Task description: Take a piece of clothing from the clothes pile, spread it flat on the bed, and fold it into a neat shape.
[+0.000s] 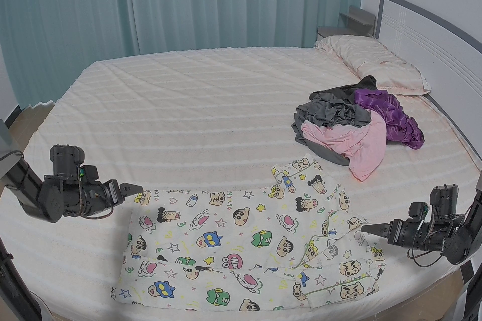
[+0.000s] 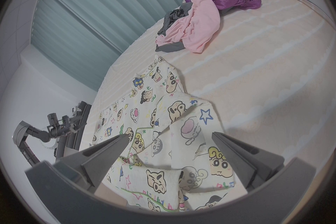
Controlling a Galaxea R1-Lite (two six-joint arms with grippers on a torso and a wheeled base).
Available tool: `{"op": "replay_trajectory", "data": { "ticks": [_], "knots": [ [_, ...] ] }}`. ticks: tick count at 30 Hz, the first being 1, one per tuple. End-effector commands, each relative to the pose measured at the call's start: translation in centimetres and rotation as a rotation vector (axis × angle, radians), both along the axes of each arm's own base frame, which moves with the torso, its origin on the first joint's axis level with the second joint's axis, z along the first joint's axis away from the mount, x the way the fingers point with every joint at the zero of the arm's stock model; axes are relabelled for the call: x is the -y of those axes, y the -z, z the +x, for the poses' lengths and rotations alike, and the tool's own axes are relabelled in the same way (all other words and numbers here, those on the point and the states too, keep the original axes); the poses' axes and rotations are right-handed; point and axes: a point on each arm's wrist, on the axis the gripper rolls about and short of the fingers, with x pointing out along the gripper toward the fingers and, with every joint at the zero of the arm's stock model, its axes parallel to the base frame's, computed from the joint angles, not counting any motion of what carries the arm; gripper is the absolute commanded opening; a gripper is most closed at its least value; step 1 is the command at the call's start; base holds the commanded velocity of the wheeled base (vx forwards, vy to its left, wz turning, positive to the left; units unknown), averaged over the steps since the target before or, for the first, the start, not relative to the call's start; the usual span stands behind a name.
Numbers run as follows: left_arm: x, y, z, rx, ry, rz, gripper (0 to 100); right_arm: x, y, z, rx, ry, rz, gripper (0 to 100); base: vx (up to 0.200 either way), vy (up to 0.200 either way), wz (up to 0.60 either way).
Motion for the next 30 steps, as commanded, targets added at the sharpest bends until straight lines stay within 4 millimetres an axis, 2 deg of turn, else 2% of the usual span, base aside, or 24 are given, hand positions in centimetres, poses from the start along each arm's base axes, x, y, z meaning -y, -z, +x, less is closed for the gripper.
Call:
{"op": "replay_trajectory", "data": {
  "ticks": [1, 6, 11, 19, 22, 23, 27, 30],
  "knots": [
    [-0.7, 3.7, 5.5, -0.032, -0.027, 0.022, 100, -0.5, -0.1, -0.2, 0.001, -0.020, -0.004, 100, 0.000, 0.000, 0.00],
    [-0.7, 5.1, 8.1, -0.047, -0.012, 0.009, 100, -0.5, 0.0, -0.3, -0.003, -0.015, -0.008, 100, 0.000, 0.000, 0.00],
    [-0.5, 5.8, 9.5, -0.082, 0.005, -0.002, 100, -0.5, 0.0, -0.3, -0.001, -0.016, -0.009, 100, 0.000, 0.000, 0.00],
    [-0.4, 6.3, 10.2, -0.082, 0.010, -0.006, 100, -0.6, 0.0, -0.2, -0.004, -0.017, -0.009, 100, 0.000, 0.000, 0.00],
    [-0.2, 7.1, 10.4, -0.094, 0.016, -0.007, 100, -0.6, 0.0, -0.2, -0.003, -0.020, -0.008, 100, 0.000, 0.000, 0.00],
    [-0.2, 7.4, 10.6, -0.098, 0.016, -0.007, 0, -0.7, 0.1, -0.2, -0.005, -0.023, -0.008, 100, 0.000, 0.000, 0.00],
    [-0.2, 7.5, 11.4, -0.089, 0.009, -0.022, 0, -0.8, 0.0, 0.2, 0.004, -0.027, -0.008, 100, 0.000, 0.000, 0.00],
    [-0.2, 7.1, 11.6, -0.086, -0.016, -0.048, 0, -1.1, -0.4, 1.3, 0.036, -0.028, 0.004, 100, 0.000, 0.000, 0.00]
  ]
}}
